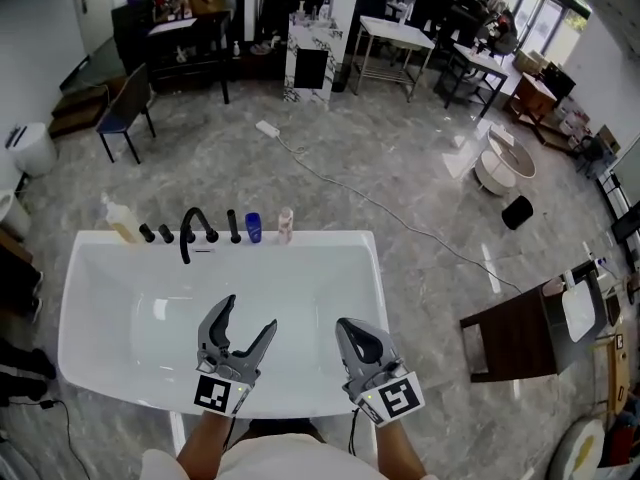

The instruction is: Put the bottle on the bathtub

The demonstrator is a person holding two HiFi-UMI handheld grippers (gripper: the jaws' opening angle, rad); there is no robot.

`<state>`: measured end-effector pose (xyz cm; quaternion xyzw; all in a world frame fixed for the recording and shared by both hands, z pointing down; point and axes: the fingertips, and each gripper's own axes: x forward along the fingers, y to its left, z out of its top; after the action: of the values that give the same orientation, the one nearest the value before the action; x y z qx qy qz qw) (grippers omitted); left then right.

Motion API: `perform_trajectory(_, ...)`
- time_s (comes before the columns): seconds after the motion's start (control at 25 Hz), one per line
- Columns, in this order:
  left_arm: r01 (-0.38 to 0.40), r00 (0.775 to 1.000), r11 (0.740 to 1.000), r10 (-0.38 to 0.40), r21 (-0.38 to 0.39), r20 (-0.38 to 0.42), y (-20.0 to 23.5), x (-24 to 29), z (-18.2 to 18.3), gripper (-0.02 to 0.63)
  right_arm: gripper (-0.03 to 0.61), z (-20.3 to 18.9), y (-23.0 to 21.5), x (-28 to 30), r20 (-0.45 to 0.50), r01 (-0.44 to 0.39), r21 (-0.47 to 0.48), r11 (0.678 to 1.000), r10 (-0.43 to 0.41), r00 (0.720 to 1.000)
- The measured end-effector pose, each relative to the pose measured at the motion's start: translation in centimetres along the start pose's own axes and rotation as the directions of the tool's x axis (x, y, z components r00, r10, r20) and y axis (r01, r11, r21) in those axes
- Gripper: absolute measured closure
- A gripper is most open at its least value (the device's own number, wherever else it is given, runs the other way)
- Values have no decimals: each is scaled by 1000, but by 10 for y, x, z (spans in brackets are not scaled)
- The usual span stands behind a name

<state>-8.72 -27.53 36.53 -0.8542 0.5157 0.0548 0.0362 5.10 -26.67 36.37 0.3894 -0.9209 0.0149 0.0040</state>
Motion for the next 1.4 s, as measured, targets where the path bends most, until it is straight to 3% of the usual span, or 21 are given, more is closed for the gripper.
perform_trajectory(0.28, 49, 999, 998, -48, 43, -22, 6, -33, 31, 345, 569, 26, 24, -10, 30, -2, -45, 999, 3, 1000)
perform_trajectory(0.52, 89, 996, 995, -89, 52, 5, -5, -40, 62, 361, 569, 43, 38, -20, 40, -6, -47, 999, 8, 999)
perform_trajectory(0.76, 101, 995, 992, -99, 71, -21, -7, -39, 61, 404, 569, 51, 44, -23, 61, -6, -35, 999, 8, 998)
perform_trajectory(0.88, 109, 994, 991, -106, 77, -39, -11, -41, 56, 487, 569, 46, 43, -27, 57, 1, -15, 1000, 0, 998)
perform_trajectory(0.96, 129, 990, 989, -124, 77, -71, -16, -42, 51, 607, 569, 45, 43, -29, 52, 2, -7, 1000, -2, 999)
perform_trajectory(1.16, 201, 972, 978, -191, 62, -133, -32, -47, 44, 615, 569, 46, 47, -31, 47, -8, -6, 1000, 9, 999)
perform_trajectory(1.4, 205, 977, 978, -206, -25, -49, -23, -55, 55, 612, 569, 44, 58, -30, 32, -48, -33, 998, 49, 998)
